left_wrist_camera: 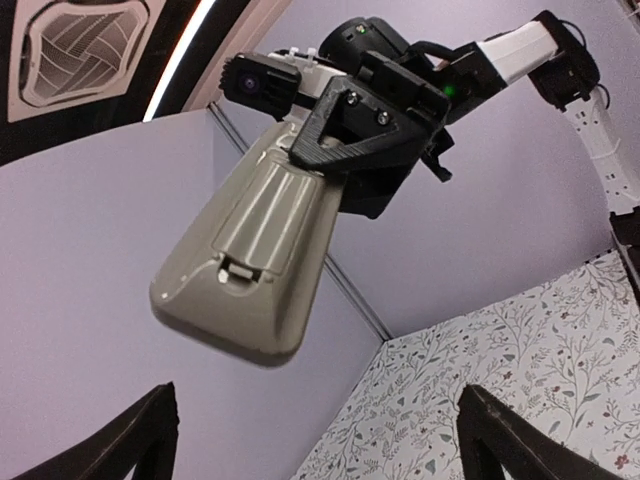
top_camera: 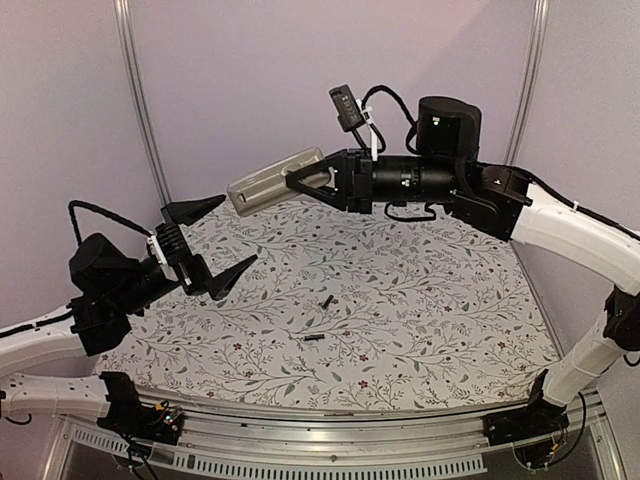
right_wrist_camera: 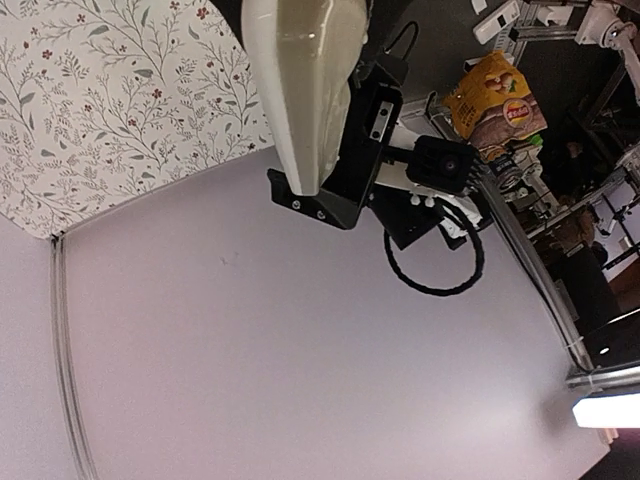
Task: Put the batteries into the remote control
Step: Pass from the right arm to the left, then pass from the left arm to the right
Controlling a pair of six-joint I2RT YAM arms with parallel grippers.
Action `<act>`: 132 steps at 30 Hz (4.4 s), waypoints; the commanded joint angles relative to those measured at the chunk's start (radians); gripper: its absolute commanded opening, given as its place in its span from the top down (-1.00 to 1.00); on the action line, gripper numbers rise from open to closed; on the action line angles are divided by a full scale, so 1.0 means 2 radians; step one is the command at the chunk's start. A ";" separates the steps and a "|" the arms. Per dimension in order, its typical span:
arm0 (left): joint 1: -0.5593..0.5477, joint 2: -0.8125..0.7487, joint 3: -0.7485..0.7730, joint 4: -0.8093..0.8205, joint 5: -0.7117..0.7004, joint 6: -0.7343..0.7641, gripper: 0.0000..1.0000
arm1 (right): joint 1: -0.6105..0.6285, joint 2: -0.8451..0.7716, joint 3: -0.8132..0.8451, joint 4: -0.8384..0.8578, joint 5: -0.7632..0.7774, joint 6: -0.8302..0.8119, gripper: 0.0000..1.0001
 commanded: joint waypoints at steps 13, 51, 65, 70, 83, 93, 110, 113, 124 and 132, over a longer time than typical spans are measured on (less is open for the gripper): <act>-0.047 0.135 0.130 0.173 0.164 0.128 -0.91 | 0.000 -0.049 -0.017 0.108 -0.121 -0.020 0.87; -0.022 0.156 0.221 0.003 0.213 0.256 -0.70 | 0.000 -0.046 0.019 0.010 -0.120 -0.035 0.90; -0.032 0.148 0.218 0.010 0.210 0.224 0.14 | -0.001 -0.036 0.022 -0.020 -0.081 -0.043 0.91; -0.033 0.141 0.217 0.013 0.202 0.202 0.46 | -0.001 -0.034 0.020 -0.028 -0.073 -0.048 0.81; -0.033 0.132 0.305 -0.252 0.015 0.067 1.00 | -0.001 -0.152 -0.080 -0.068 0.217 -0.257 -0.96; -0.033 0.114 0.265 -0.432 -0.010 -0.083 1.00 | 0.015 -0.119 -0.067 -0.146 0.164 -0.440 -0.90; -0.034 0.075 0.228 -0.472 0.067 -0.050 1.00 | 0.038 0.048 -0.042 -0.106 -0.004 -0.409 -0.87; -0.034 0.076 0.229 -0.469 0.067 -0.050 1.00 | 0.038 0.066 -0.037 -0.101 -0.014 -0.397 -0.69; -0.034 0.084 0.233 -0.471 0.077 -0.050 1.00 | 0.038 0.062 -0.052 -0.072 -0.025 -0.358 0.35; -0.034 0.022 0.177 -0.333 0.096 -0.106 -0.99 | 0.038 0.006 -0.120 0.021 -0.023 -0.346 0.53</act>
